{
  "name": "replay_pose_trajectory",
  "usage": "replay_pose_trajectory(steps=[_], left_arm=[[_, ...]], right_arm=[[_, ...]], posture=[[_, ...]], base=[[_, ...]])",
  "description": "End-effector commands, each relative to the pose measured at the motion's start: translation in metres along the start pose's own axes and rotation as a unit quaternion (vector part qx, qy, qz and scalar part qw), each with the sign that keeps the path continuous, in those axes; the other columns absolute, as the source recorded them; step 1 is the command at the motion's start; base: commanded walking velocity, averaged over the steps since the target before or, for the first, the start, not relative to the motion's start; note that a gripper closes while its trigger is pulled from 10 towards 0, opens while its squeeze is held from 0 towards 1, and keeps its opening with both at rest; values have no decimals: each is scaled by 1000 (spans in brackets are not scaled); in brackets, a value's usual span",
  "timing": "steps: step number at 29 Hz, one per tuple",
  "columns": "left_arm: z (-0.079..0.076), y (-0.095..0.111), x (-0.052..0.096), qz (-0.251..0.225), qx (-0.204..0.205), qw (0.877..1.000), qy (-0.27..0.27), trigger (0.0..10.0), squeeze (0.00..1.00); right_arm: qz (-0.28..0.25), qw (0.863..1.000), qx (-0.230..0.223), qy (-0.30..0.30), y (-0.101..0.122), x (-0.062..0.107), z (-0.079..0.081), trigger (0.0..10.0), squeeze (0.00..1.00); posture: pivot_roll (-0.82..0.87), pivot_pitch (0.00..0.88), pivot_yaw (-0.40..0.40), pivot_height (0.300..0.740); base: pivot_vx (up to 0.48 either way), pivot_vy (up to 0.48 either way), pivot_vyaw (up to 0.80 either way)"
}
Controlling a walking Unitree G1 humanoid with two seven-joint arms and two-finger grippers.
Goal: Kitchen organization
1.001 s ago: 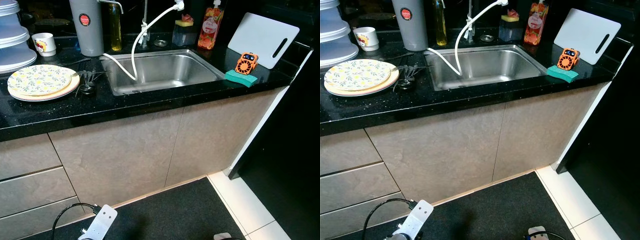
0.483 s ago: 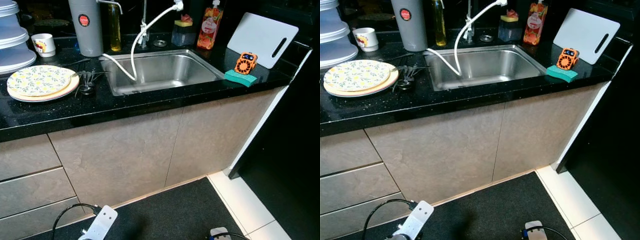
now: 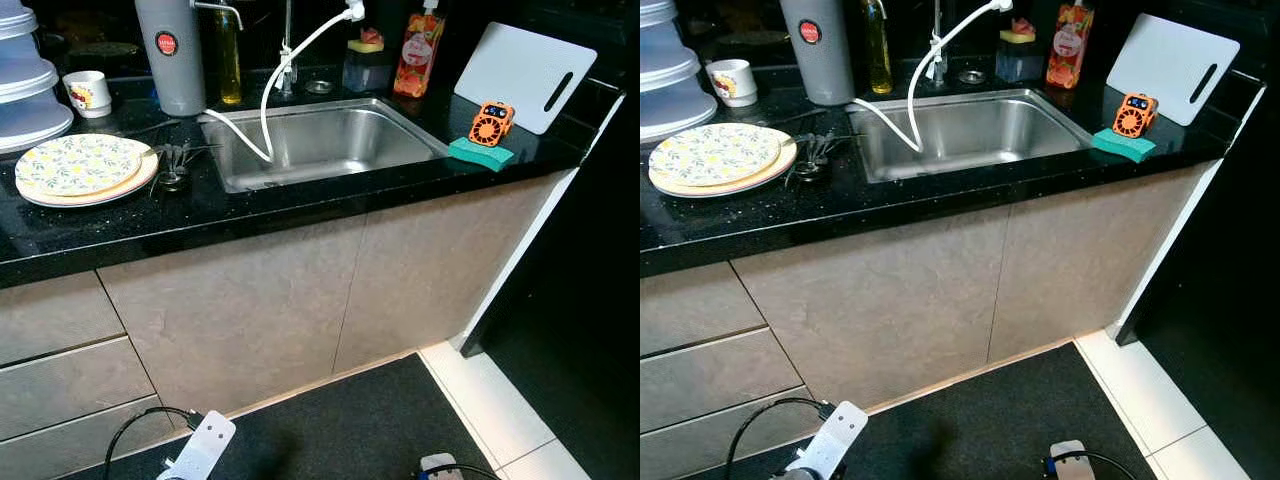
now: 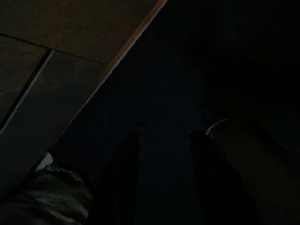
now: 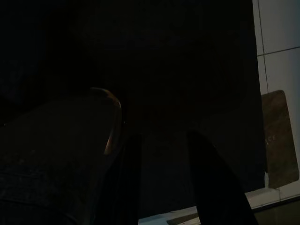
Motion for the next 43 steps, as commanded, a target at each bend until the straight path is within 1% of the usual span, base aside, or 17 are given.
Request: replay_pose_trajectory(steps=[1, 16, 17, 18, 22, 24, 26, 27, 28, 30, 31, 33, 34, 36, 39, 42, 43], left_arm=[[-1, -1, 0, 0, -9, 1000, -4, 10000, 0], [0, -2, 0, 2, -3, 1000, -1, 10000, 0], [2, -3, 1, 0, 21, 1000, 12, 10000, 0], [6, -3, 2, -10, 77, 996, 39, 10000, 0], [10, -1, 3, -24, 110, 992, 59, 10000, 0], [37, 20, 4, -75, 131, 986, 74, 10000, 0], [44, 26, 4, -90, 136, 984, 77, 10000, 0], [73, 58, 13, -169, 116, 974, 94, 10000, 0], [73, 58, 13, -169, 116, 974, 94, 10000, 0], [103, 105, 39, -284, 79, 948, 116, 10000, 0], [103, 105, 39, -284, 79, 948, 116, 10000, 0], [114, 138, 65, -358, 84, 921, 128, 10000, 0], [114, 138, 65, -358, 84, 921, 128, 10000, 0], [118, 166, 76, -396, 97, 904, 130, 10000, 0], [114, 215, 95, -464, 77, 873, 129, 10000, 0], [102, 232, 102, -488, 77, 865, 93, 10000, 0], [100, 214, 83, -445, 68, 887, 103, 10000, 0]], right_arm=[[-9, 1000, -3, -2, 6, -1, -1, 10000, 0], [-8, 1000, -19, -4, 4, 0, 1, 10000, 0], [-32, 998, -44, -5, 17, -2, 0, 10000, 0], [-91, 991, -93, -8, 50, -3, -5, 10000, 0], [-140, 983, -120, -11, 76, -2, -11, 10000, 0], [-184, 975, -123, -11, 98, 2, -16, 10000, 0], [-194, 973, -123, -11, 103, 3, -16, 10000, 0], [-251, 960, -125, -2, 128, 11, -16, 10000, 0], [-251, 960, -125, -2, 128, 11, -16, 10000, 0], [-338, 932, -128, 18, 162, 33, -12, 10000, 0], [-338, 932, -128, 18, 162, 33, -12, 10000, 0], [-408, 905, -111, 52, 191, 60, 5, 10000, 0], [-408, 905, -111, 52, 191, 60, 5, 10000, 0], [-462, 874, -112, 98, 225, 86, 33, 10000, 0], [-497, 848, -138, 122, 257, 102, 52, 10000, 0], [-509, 841, -121, 141, 263, 108, 61, 10000, 0], [-492, 857, -115, 100, 253, 94, 49, 10000, 0]], posture=[[-12, 0, -1, 740], [-13, 0, 3, 740], [-20, 0, 7, 740], [-22, 0, 16, 740], [-22, 0, 16, 740], [-7, 0, 18, 740], [-7, 0, 18, 740], [3, 0, 21, 740], [3, 0, 21, 740], [2, 0, 22, 740], [2, 0, 22, 740], [4, 0, 20, 740], [4, 0, 20, 740], [-5, 0, 20, 740], [-4, 0, 19, 740], [-5, 0, 33, 740], [-9, 0, 37, 740]], base=[[0, 0, 0], [0, 0, 0], [0, 0, 0], [0, 0, 0], [0, 0, 0], [0, 0, 0], [0, 0, 0], [0, 0, 0], [0, 0, 0], [0, 0, 0], [0, 0, 0], [0, 0, 0], [0, 0, 0], [0, 0, 0], [0, 0, 0], [0, 0, 0], [0, 0, 0]])
Point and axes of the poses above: a point about 5 cm out from each wrist's last joint towards the gripper, its own x axis pointing back from the gripper into the wrist, its own y axis along the axis of the wrist's last joint, z = x × y, the point moved 6 cm from there along -x, pointing out of the wrist towards the gripper, and after that the axes turned 11 degrees about -x, right-handed, at the moved point
